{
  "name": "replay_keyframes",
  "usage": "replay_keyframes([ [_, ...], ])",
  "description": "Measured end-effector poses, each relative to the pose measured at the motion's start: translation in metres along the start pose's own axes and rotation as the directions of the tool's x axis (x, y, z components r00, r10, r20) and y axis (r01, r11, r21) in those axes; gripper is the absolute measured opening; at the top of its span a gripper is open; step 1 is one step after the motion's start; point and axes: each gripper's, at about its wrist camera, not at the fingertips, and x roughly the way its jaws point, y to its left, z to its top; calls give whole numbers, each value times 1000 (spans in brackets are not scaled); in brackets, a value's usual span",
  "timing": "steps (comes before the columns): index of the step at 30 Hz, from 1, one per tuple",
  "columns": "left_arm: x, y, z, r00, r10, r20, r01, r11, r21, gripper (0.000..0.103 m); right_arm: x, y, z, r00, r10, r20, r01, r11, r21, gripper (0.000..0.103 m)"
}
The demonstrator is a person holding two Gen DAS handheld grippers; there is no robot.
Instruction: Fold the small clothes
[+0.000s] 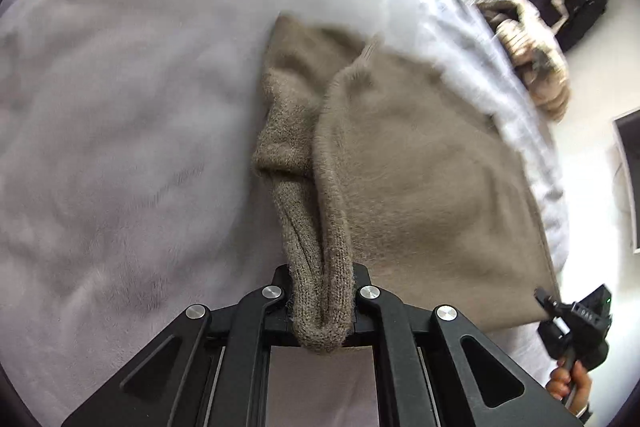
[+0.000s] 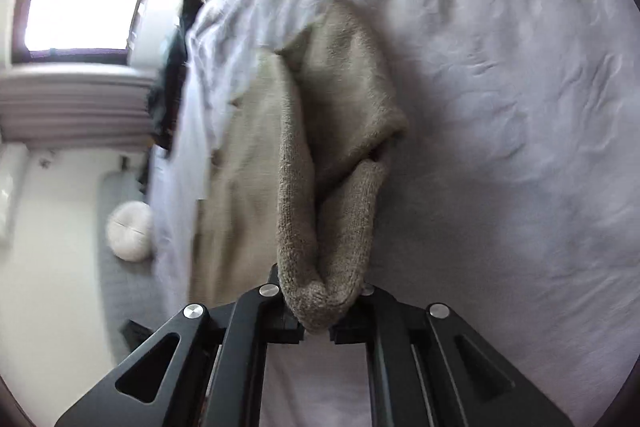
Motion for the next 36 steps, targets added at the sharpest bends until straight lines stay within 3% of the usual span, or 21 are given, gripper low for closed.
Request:
replay_keyframes([
  [3, 20, 12, -7, 997, 72, -34, -73, 997, -3, 24, 24, -20, 2, 994, -85, -73, 86, 996, 4, 11],
  [6, 3, 20, -8, 990, 140, -12, -140, 990, 15, 37, 13, -23, -1, 993, -103, -57, 104, 994, 18, 15],
  [8, -12, 26, -7, 981, 193, -3, -192, 980, 53, 45, -3, -25, -8, 986, -159, -46, 160, 987, 22, 21],
  [11, -33, 34, -3, 973, 231, 15, -231, 971, 64, 45, -30, -22, -11, 973, -229, 20, 229, 973, 7, 22],
  [15, -46, 19, 20, 987, 152, 54, -157, 983, 92, 45, -42, 11, 3, 981, -183, 71, 191, 974, -120, 22],
  [18, -29, -18, 44, 992, 99, 76, -111, 978, 174, 45, -18, 50, 25, 983, -171, 70, 183, 953, -240, 22],
  [22, 8, -60, 76, 997, 36, 72, -52, 973, 225, 45, 26, 81, 53, 986, -159, 57, 169, 938, -304, 22],
  [26, 53, -68, 92, 992, 122, 44, -128, 968, 215, 45, 57, 74, 72, 972, -233, 36, 233, 924, -302, 22],
  [27, 63, -61, 94, 988, 150, 28, -153, 966, 207, 45, 62, 68, 74, 965, -261, 32, 258, 919, -297, 19],
  [30, 65, -49, 95, 992, 122, 18, -123, 974, 191, 45, 56, 48, 82, 969, -246, 32, 246, 935, -254, 4],
  [34, 57, -58, 93, 984, 177, 10, -174, 957, 234, 45, 39, 43, 81, 968, -247, 42, 250, 942, -222, 4],
  [36, 53, -61, 89, 978, 209, 13, -206, 947, 247, 45, 34, 45, 76, 969, -247, 27, 247, 942, -226, 9],
])
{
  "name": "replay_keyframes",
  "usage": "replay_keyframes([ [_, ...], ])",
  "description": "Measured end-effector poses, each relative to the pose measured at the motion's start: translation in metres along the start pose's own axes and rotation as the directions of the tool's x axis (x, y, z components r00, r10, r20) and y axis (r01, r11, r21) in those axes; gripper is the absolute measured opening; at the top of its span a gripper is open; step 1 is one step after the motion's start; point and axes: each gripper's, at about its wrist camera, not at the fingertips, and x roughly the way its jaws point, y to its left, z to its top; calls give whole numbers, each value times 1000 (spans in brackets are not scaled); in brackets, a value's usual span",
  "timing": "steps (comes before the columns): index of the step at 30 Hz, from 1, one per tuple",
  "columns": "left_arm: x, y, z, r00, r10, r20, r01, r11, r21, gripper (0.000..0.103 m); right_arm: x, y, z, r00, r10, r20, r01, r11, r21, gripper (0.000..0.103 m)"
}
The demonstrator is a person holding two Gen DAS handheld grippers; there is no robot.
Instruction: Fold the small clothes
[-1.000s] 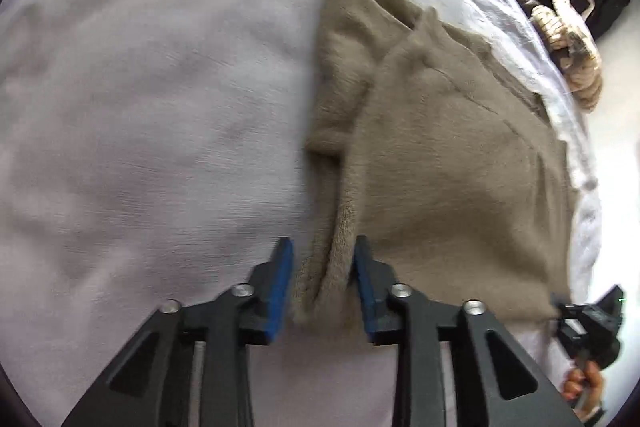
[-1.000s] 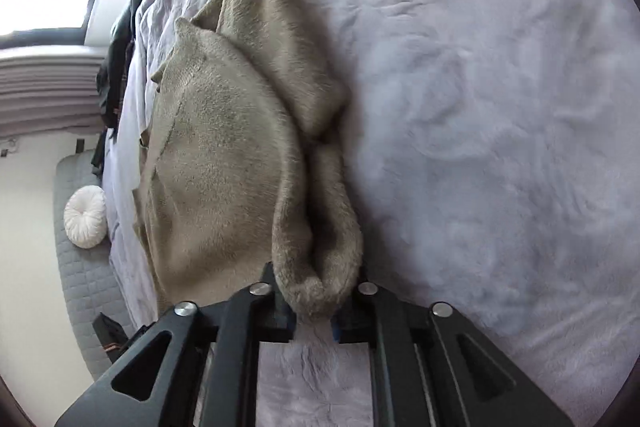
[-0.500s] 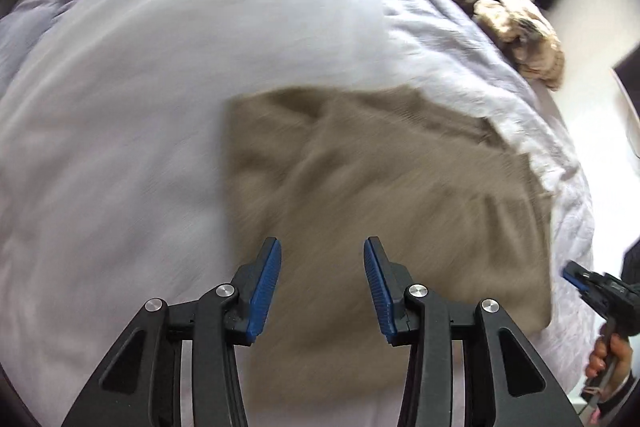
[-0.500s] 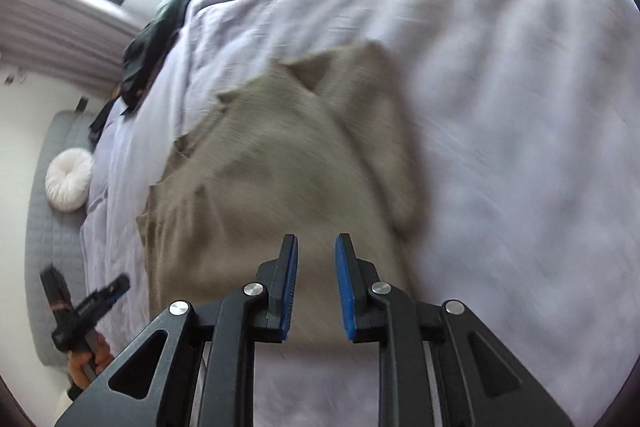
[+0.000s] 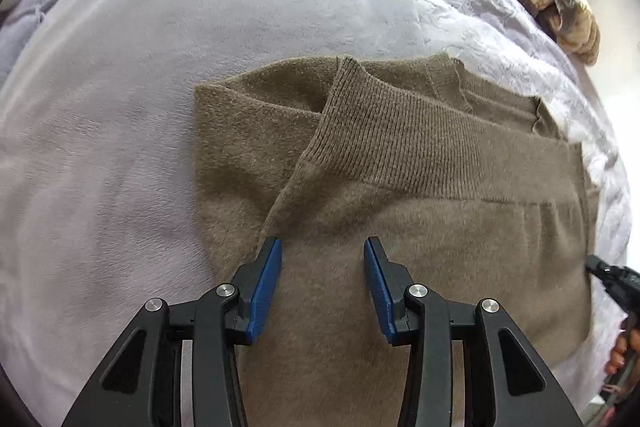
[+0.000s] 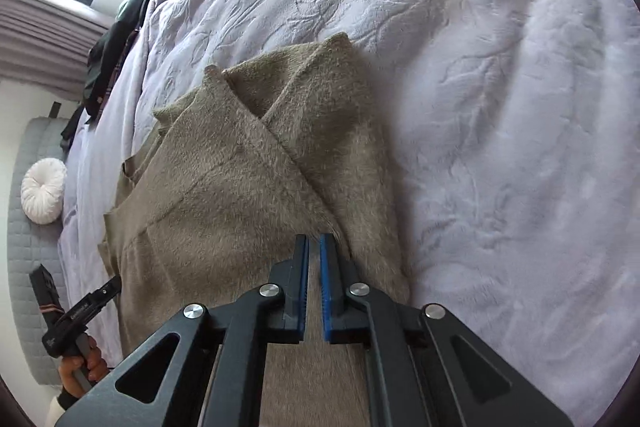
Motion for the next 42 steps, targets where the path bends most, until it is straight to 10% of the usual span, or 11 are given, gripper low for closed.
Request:
replay_keyframes([
  [29, -50, 9, -61, 994, 43, -104, -41, 999, 24, 45, 5, 78, -131, 972, 136, -194, -124, 990, 72, 9],
  [31, -50, 13, -62, 993, 50, -105, -49, 999, 19, 84, 10, 87, -134, 969, 143, -201, -132, 989, 68, 10],
  [37, -56, 26, -64, 997, 51, -63, -51, 999, 1, 101, 24, 110, -143, 961, 158, -226, -149, 987, 58, 10],
  [41, -57, 39, -63, 998, 40, -49, -42, 999, -26, 103, 31, 123, -150, 962, 161, -223, -154, 987, 49, 86],
  [42, -56, 43, -62, 998, 35, -54, -37, 999, -32, 103, 32, 126, -153, 959, 177, -221, -170, 984, 49, 87],
])
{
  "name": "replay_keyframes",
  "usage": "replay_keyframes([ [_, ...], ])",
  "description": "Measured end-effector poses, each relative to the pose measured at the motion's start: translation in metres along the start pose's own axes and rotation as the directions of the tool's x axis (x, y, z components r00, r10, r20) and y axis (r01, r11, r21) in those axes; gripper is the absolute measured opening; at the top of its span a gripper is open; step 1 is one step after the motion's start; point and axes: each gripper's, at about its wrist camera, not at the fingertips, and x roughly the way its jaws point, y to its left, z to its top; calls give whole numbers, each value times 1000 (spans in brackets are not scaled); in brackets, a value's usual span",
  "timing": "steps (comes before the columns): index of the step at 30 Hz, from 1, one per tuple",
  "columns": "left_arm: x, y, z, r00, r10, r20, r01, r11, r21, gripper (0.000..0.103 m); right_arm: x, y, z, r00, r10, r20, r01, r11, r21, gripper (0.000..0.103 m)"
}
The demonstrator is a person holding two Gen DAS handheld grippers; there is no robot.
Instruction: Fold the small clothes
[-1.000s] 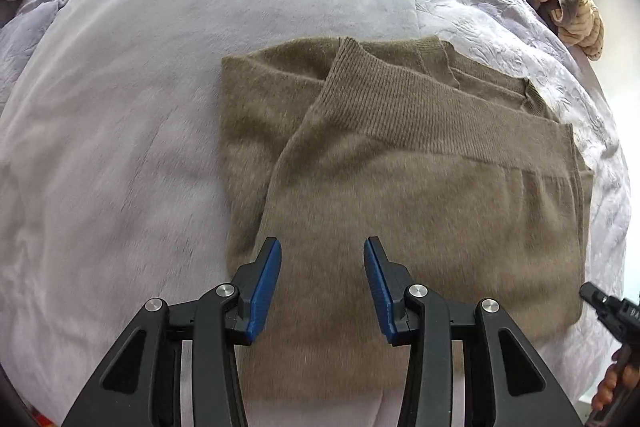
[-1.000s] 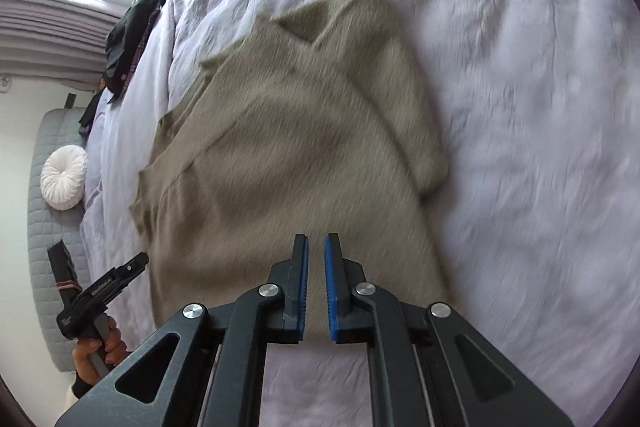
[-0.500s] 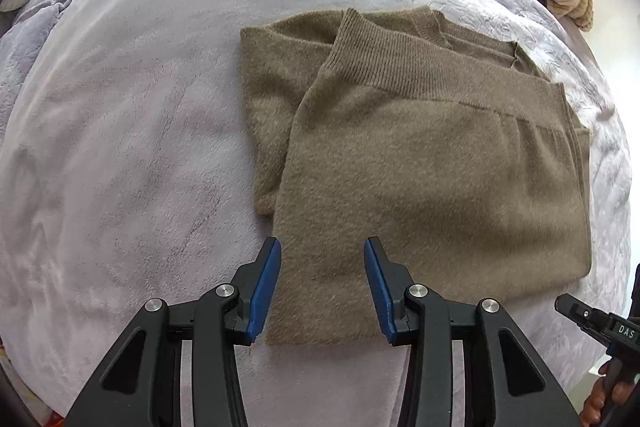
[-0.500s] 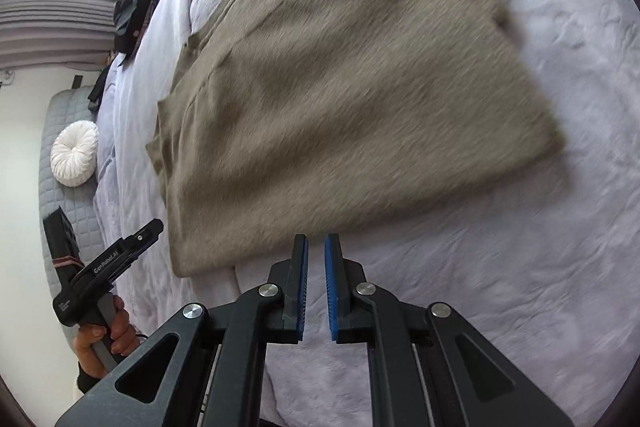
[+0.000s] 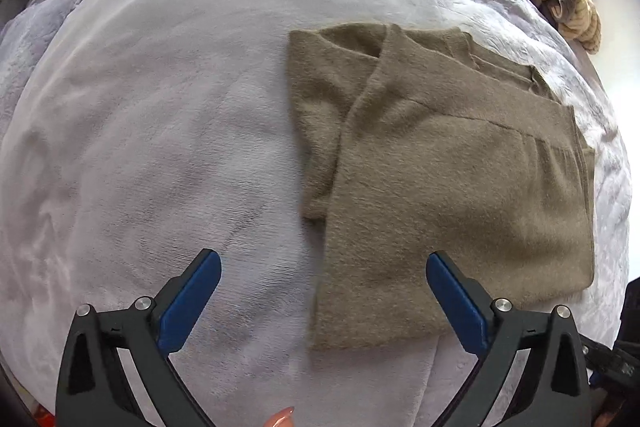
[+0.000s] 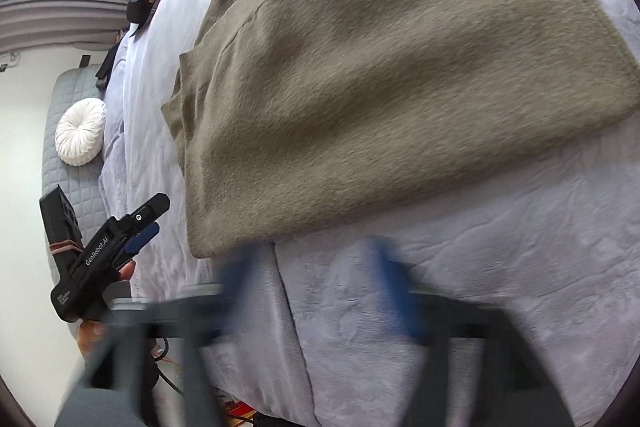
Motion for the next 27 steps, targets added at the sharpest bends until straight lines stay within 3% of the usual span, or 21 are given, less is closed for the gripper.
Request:
replay_keyframes([
  [5, 12, 22, 3, 998, -46, -43, 44, 998, -55, 103, 21, 10, -7, 995, 90, -35, -88, 995, 36, 87],
  [9, 24, 36, 5, 993, -93, -72, 87, 993, -85, 103, 45, 13, -13, 979, 202, -38, -197, 974, 116, 87],
  [13, 30, 45, 10, 973, -220, -67, 211, 970, -122, 103, 70, 13, -16, 952, 307, -1, -301, 935, 189, 86],
  [18, 37, 51, 21, 940, -338, -53, 326, 932, -159, 103, 93, -1, -16, 927, 365, 85, -373, 878, 301, 73],
  [22, 46, 53, 27, 900, -431, -74, 414, 894, -171, 103, 98, -5, -9, 889, 432, 154, -458, 826, 329, 50],
  [23, 48, 53, 28, 889, -452, -78, 434, 884, -175, 103, 97, -3, -6, 883, 442, 159, -469, 823, 319, 28],
  [24, 52, 53, 31, 865, -494, -88, 473, 861, -186, 103, 95, -1, -2, 876, 454, 164, -483, 822, 302, 14],
  [27, 63, 50, 39, 805, -585, -103, 552, 801, -233, 103, 77, 9, 8, 841, 507, 188, -540, 808, 236, 13],
])
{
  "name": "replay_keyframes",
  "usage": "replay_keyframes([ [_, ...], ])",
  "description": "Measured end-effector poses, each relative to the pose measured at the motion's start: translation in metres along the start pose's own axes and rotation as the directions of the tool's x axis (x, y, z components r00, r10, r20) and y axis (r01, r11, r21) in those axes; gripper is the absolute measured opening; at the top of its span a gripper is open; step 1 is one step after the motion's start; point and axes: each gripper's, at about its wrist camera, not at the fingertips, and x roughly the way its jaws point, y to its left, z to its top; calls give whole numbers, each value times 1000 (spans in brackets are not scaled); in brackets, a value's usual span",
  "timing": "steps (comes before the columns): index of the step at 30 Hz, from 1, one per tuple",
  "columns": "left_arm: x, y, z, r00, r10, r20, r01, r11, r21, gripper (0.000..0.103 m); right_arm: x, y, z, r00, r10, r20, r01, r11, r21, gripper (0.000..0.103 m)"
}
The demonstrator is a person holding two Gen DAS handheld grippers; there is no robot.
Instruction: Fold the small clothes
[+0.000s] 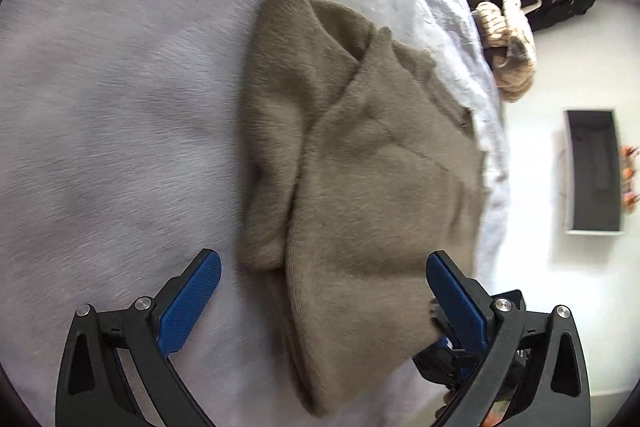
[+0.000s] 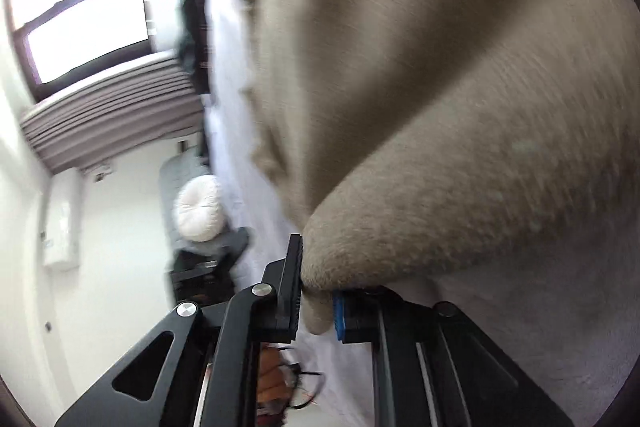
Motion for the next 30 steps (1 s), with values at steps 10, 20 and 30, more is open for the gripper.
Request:
replay_keyframes([
  [10, 39, -35, 24, 995, -73, -61, 76, 996, 42, 68, -2, 22, 0, 987, -114, -114, 99, 986, -135, 9],
  [20, 42, -63, 16, 986, 167, -2, -163, 964, 209, 24, -45, 74, 18, 915, -403, -11, 356, 820, -449, 12],
  [30, 20, -101, 5, 978, 160, 135, -188, 955, 231, 22, 14, 51, 92, 747, -649, 144, 599, 562, -571, 6],
])
